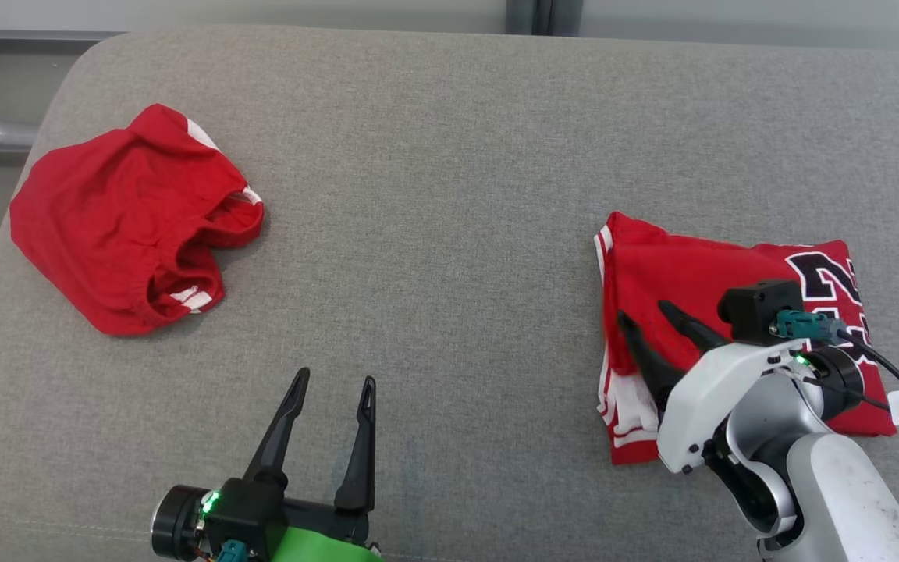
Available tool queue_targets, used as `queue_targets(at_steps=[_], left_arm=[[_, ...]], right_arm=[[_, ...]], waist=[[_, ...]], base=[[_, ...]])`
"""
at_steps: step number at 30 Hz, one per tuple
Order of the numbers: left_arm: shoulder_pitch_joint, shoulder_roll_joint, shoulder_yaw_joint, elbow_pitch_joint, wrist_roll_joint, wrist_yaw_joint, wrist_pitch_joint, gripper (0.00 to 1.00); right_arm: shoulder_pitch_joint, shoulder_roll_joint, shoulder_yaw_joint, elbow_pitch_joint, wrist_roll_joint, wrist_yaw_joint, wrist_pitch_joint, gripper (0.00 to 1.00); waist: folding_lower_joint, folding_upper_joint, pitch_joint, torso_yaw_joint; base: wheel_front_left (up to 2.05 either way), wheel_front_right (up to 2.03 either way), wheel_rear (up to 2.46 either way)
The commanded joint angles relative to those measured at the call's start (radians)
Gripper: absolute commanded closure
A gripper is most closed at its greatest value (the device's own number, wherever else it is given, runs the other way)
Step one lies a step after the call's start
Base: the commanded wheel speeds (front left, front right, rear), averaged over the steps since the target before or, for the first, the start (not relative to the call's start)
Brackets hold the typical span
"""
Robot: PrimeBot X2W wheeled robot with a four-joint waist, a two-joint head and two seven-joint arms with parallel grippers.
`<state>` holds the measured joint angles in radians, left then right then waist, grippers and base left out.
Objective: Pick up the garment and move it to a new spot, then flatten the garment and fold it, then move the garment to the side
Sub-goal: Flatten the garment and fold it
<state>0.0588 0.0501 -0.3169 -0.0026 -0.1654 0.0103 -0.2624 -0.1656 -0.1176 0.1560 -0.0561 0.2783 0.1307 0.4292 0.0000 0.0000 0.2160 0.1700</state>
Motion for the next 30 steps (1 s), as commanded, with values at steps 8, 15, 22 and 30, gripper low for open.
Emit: queue_targets(at_steps=[8, 15, 22, 30], left_arm=[[0.004, 0.001, 0.012, -0.006, -0.006, 0.010, -0.003, 0.00], [0.006, 0.001, 0.048, -0.023, 0.004, 0.030, -0.003, 0.00], [0.037, 0.001, 0.085, -0.023, -0.038, 0.046, -0.003, 0.00], [0.081, 0.001, 0.129, -0.014, -0.049, 0.043, -0.003, 0.00]], right_arm=[[-0.019, -0.042, -0.034, -0.100, 0.050, 0.000, -0.102, 0.00], [-0.024, -0.134, -0.062, -0.044, 0.080, 0.000, -0.343, 0.00], [-0.028, -0.197, -0.010, 0.213, 0.102, 0.000, -0.645, 0.00], [0.038, -0.166, -0.024, 0.233, 0.019, 0.000, -0.694, 0.00]], waist=[[0.0000, 0.0000, -0.025, -0.038], [0.0000, 0.0000, -0.053, -0.136], [0.0000, 0.0000, -0.122, -0.219], [0.0000, 0.0000, -0.200, -0.244]], base=[[0.00, 0.00, 0.00], [0.00, 0.00, 0.00], [0.00, 0.00, 0.00], [0.00, 0.00, 0.00]])
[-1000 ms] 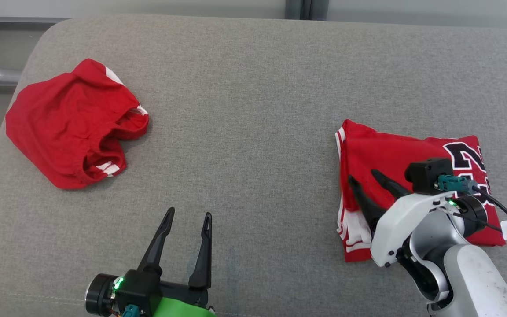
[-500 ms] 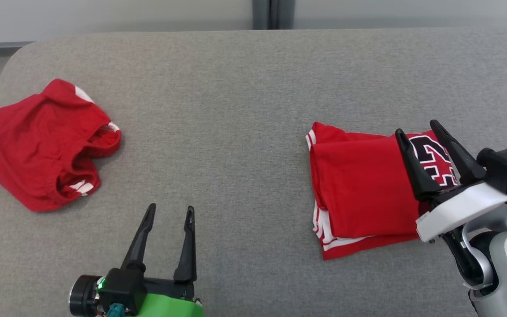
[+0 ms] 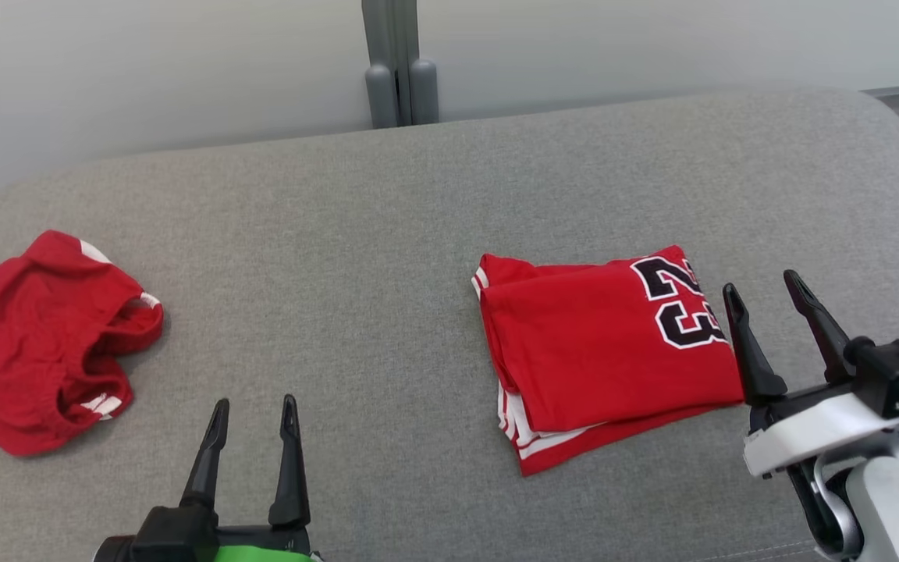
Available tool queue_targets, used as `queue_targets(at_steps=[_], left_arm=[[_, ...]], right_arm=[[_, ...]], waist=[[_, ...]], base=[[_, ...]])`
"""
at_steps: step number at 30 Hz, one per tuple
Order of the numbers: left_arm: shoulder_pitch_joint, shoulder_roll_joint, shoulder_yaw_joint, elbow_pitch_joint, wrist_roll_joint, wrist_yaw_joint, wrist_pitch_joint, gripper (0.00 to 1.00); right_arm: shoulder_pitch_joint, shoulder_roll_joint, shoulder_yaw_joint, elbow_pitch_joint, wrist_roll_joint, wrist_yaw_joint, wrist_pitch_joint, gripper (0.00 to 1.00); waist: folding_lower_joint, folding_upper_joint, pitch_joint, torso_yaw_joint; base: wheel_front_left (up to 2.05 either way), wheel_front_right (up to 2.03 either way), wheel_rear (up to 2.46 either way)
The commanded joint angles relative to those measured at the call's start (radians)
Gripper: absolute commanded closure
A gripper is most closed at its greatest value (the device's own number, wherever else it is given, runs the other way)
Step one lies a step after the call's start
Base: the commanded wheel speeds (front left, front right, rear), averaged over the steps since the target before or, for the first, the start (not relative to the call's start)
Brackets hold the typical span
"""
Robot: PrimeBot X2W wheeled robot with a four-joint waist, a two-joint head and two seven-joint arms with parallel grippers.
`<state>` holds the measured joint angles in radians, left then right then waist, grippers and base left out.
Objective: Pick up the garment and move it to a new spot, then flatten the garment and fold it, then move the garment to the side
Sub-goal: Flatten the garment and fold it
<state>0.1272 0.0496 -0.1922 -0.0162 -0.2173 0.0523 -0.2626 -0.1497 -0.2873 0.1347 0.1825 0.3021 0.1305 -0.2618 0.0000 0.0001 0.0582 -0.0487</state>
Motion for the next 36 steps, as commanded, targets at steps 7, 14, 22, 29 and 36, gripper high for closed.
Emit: queue_targets(at_steps=[7, 14, 22, 29, 36], left_arm=[[0.048, 0.002, 0.023, -0.024, 0.018, -0.006, -0.003, 0.00], [0.080, 0.002, 0.037, -0.036, 0.047, -0.017, -0.003, 0.00], [0.096, 0.002, 0.040, -0.034, 0.063, -0.025, -0.003, 0.00], [0.094, 0.002, 0.039, -0.027, 0.065, -0.023, -0.003, 0.00], [0.090, 0.002, 0.046, -0.012, 0.070, -0.034, -0.003, 0.00]], right_arm=[[0.151, 0.077, -0.051, -0.101, -0.040, 0.000, -0.003, 0.00], [0.214, 0.101, -0.037, -0.105, -0.047, 0.000, -0.003, 0.00], [0.239, 0.101, -0.018, -0.091, -0.053, 0.000, -0.003, 0.00], [0.241, 0.101, -0.013, -0.087, -0.054, 0.000, -0.003, 0.00], [0.243, 0.103, -0.010, -0.083, -0.054, 0.000, -0.003, 0.00]], waist=[[0.0000, -0.0001, -0.089, -0.012], [0.0000, -0.0001, -0.109, -0.002], [0.0000, -0.0001, -0.119, 0.004], [0.0000, -0.0001, -0.118, 0.009], [0.0000, -0.0001, -0.122, 0.017]], base=[[0.00, 0.00, 0.00], [0.00, 0.00, 0.00], [0.00, 0.00, 0.00], [0.00, 0.00, 0.00], [0.00, 0.00, 0.00]])
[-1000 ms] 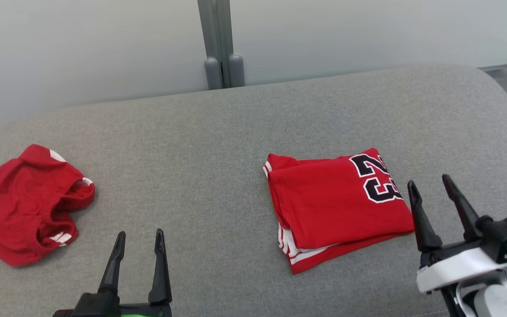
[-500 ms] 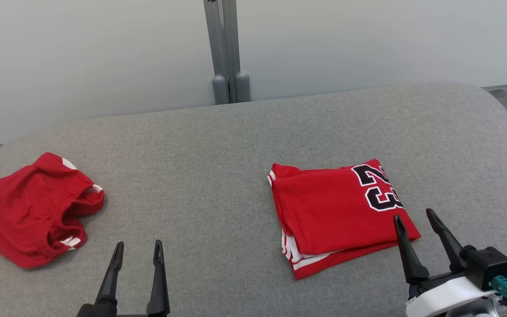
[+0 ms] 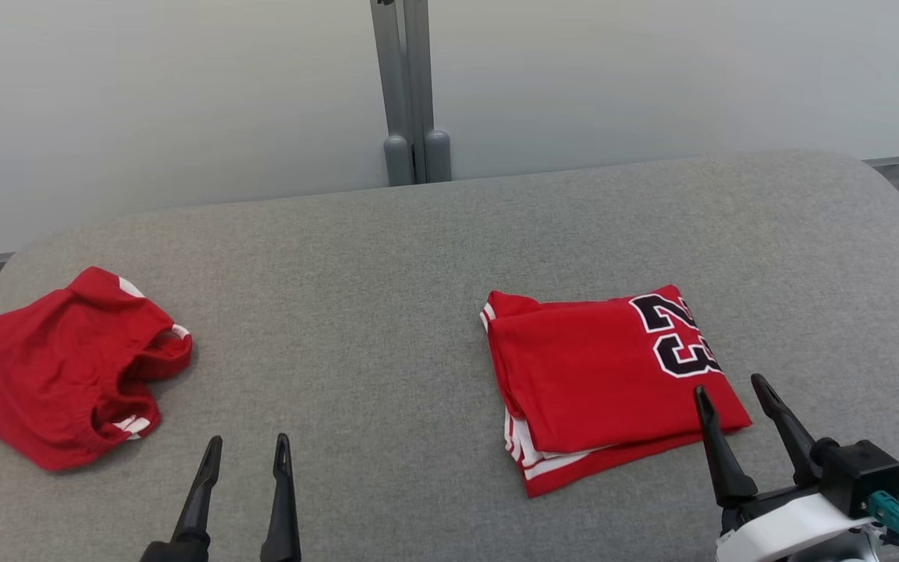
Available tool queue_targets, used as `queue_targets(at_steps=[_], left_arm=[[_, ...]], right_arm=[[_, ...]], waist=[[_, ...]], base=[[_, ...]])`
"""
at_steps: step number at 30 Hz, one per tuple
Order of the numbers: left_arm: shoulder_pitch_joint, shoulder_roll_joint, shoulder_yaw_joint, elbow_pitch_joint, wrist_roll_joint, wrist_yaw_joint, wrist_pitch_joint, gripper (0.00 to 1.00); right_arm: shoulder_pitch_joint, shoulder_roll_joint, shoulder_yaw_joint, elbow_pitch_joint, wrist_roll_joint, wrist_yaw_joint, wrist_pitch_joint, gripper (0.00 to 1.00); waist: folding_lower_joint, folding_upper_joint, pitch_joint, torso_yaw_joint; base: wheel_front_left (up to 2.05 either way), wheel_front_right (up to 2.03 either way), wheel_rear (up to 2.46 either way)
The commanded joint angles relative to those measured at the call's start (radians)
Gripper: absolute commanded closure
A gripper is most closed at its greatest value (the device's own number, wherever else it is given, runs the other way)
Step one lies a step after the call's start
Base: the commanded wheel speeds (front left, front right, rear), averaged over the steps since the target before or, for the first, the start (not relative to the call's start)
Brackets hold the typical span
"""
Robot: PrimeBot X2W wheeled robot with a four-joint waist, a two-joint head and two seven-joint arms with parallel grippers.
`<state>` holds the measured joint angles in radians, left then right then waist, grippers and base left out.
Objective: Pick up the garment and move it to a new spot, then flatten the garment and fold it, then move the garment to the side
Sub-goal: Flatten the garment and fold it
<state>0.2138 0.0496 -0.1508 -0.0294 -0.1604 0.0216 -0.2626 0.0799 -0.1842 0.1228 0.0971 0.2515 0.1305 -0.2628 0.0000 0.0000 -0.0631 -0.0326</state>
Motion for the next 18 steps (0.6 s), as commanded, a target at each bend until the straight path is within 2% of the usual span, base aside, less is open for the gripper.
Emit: queue_targets(at_steps=[1, 18], left_arm=[[0.003, 0.002, 0.005, 0.002, 0.014, -0.003, -0.003, 0.00], [0.004, 0.002, 0.004, 0.017, 0.021, -0.015, -0.003, 0.00]], right_arm=[[0.014, 0.000, 0.003, 0.003, -0.003, 0.000, -0.002, 0.00], [0.017, -0.001, 0.009, 0.007, -0.007, 0.000, -0.002, 0.00]], waist=[[0.0000, 0.0000, -0.002, 0.001], [0.0000, 0.0000, -0.009, 0.007]], base=[[0.00, 0.00, 0.00], [0.00, 0.00, 0.00]])
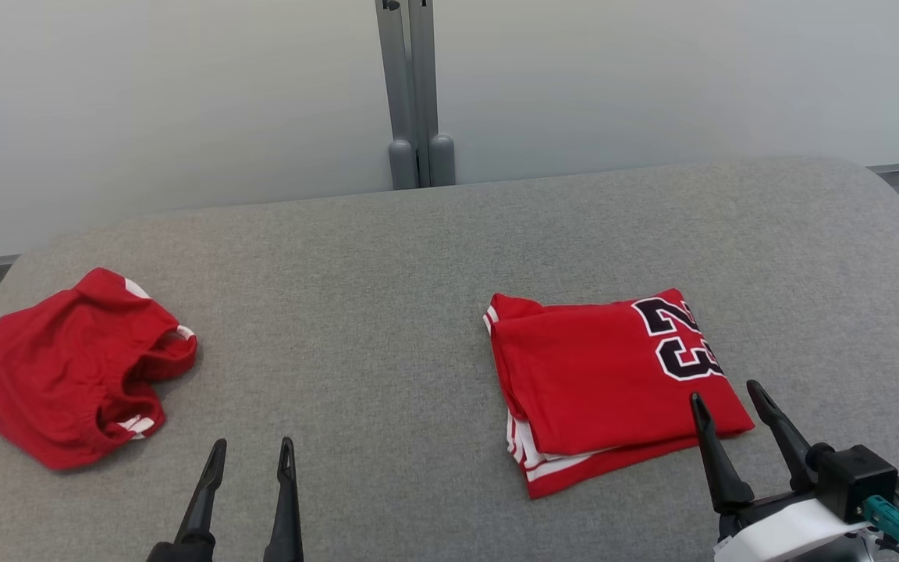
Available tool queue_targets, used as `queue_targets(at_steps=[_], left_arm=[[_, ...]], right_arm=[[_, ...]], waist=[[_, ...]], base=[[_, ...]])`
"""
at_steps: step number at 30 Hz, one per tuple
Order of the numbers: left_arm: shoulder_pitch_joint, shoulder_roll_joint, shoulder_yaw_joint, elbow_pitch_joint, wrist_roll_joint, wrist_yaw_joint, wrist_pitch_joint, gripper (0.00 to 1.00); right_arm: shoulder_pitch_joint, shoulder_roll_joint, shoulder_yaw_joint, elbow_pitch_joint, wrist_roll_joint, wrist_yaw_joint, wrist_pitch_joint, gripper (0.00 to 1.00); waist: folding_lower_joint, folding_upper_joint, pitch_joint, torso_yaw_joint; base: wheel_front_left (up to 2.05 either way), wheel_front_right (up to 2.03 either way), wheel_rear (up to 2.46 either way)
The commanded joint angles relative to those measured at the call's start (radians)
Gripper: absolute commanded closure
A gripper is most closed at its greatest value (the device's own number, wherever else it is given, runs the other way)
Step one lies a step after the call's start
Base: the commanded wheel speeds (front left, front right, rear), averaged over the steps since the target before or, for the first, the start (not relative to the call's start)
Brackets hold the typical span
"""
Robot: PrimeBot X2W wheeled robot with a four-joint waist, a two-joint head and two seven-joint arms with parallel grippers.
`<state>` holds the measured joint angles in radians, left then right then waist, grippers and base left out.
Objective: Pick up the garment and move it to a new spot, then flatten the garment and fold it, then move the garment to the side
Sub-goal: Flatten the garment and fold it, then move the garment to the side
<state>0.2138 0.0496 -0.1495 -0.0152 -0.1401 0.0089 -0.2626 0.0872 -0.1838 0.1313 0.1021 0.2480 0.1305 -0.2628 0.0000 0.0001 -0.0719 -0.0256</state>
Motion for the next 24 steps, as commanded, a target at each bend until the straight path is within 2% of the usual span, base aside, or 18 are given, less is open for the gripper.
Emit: queue_targets(at_steps=[1, 18, 24], left_arm=[[0.004, 0.002, 0.003, 0.003, 0.001, -0.004, -0.003, 0.00], [-0.007, 0.002, -0.005, 0.003, -0.008, -0.001, -0.003, 0.00], [-0.022, 0.002, -0.018, 0.003, -0.013, 0.001, -0.003, 0.00]], right_arm=[[0.009, -0.002, 0.001, 0.003, -0.003, 0.000, -0.002, 0.00], [-0.002, -0.006, 0.010, 0.015, 0.009, 0.000, -0.002, 0.00], [-0.052, -0.033, 0.058, 0.049, 0.092, 0.000, -0.002, 0.00]], waist=[[0.0000, -0.0001, -0.001, 0.000], [0.0000, -0.0001, 0.024, -0.001], [0.0000, -0.0001, 0.060, -0.004]], base=[[0.00, 0.00, 0.00], [0.00, 0.00, 0.00], [0.00, 0.00, 0.00]])
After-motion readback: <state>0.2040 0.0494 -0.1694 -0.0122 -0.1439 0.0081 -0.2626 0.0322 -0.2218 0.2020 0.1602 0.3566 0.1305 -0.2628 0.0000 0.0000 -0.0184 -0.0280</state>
